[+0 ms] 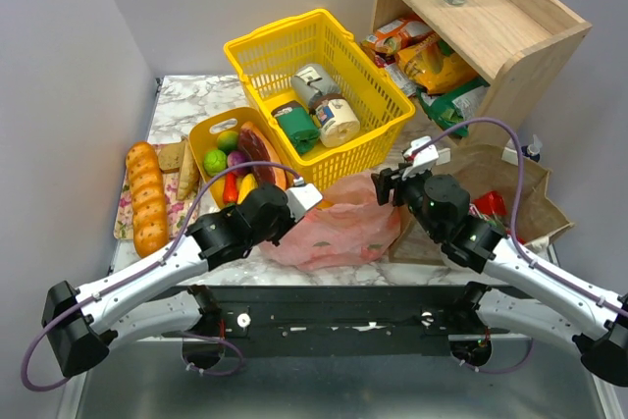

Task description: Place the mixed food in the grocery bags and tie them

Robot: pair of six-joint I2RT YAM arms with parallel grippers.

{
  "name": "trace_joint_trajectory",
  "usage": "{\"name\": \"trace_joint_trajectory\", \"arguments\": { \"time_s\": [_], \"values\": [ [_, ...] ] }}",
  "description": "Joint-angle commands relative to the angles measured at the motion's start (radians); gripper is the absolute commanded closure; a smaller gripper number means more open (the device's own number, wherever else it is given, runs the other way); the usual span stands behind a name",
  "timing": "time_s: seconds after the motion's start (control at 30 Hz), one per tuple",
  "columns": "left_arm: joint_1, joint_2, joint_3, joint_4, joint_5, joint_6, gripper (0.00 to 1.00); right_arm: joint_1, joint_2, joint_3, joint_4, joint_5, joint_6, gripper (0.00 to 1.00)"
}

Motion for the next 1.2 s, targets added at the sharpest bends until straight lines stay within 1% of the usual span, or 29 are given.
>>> {"name": "trace_joint_trajectory", "arguments": {
  "time_s": [0.0, 0.07, 0.13, 0.2, 0.27, 0.3, 0.37, 0.4, 0.43, 0.47, 0.5, 0.57, 0.67, 0.7, 0.87, 0.93, 1.03, 1.17],
  "values": [
    [-0.032, -0.046, 0.008, 0.015, -0.018, 0.009, 1.0, 0.018, 0.011, 0.104, -0.125, -0.062, -0.051, 0.2],
    [-0.038, -0.066, 0.001, 0.022, -0.009, 0.009, 1.0, 0.055, 0.011, 0.138, -0.119, -0.059, -0.066, 0.2],
    [-0.04, -0.079, -0.001, 0.025, 0.003, 0.012, 1.0, 0.095, 0.029, 0.16, -0.109, -0.1, -0.092, 0.21],
    [-0.044, -0.102, -0.001, 0.028, -0.004, 0.02, 1.0, 0.103, 0.054, 0.186, -0.096, -0.172, -0.042, 0.25],
    [-0.05, -0.135, -0.001, 0.035, -0.029, 0.034, 1.0, 0.103, 0.115, 0.203, -0.092, -0.223, -0.019, 0.25],
    [-0.053, -0.148, -0.001, 0.037, -0.035, 0.041, 1.0, 0.106, 0.14, 0.23, -0.099, -0.223, -0.017, 0.23],
    [-0.058, -0.172, 0.001, 0.042, -0.04, 0.061, 1.0, 0.104, 0.215, 0.253, -0.122, -0.188, -0.042, 0.19],
    [-0.059, -0.175, 0.002, 0.04, -0.04, 0.063, 1.0, 0.106, 0.238, 0.27, -0.133, -0.122, -0.056, 0.15],
    [-0.062, -0.177, 0.005, 0.039, -0.041, 0.066, 1.0, 0.106, 0.262, 0.299, -0.147, -0.091, -0.066, 0.13],
    [-0.066, -0.177, 0.005, 0.034, -0.041, 0.066, 1.0, 0.106, 0.307, 0.317, -0.173, -0.071, -0.149, 0.11],
    [-0.069, -0.174, 0.005, 0.032, -0.044, 0.064, 1.0, 0.104, 0.331, 0.333, -0.19, -0.042, -0.183, 0.11],
    [-0.078, -0.166, 0.008, 0.032, -0.046, 0.064, 1.0, 0.1, 0.362, 0.373, -0.229, -0.036, -0.249, 0.11],
    [-0.087, -0.159, 0.013, 0.026, -0.055, 0.066, 1.0, 0.09, 0.373, 0.387, -0.28, -0.147, -0.286, 0.13],
    [-0.09, -0.159, 0.013, 0.025, -0.06, 0.067, 1.0, 0.084, 0.364, 0.385, -0.291, -0.216, -0.289, 0.14],
    [-0.105, -0.169, 0.011, 0.023, -0.078, 0.072, 1.0, 0.063, 0.384, 0.39, -0.363, -0.33, -0.313, 0.16],
    [-0.113, -0.172, 0.015, 0.023, -0.078, 0.074, 1.0, 0.034, 0.407, 0.394, -0.375, -0.414, -0.32, 0.19],
    [-0.128, -0.171, 0.016, 0.016, -0.084, 0.077, 1.0, 0.024, 0.436, 0.41, -0.404, -0.438, -0.341, 0.2],
    [-0.154, -0.166, 0.019, 0.008, -0.115, 0.084, 1.0, 0.02, 0.5, 0.425, -0.431, -0.399, -0.388, 0.22]
  ]
}}
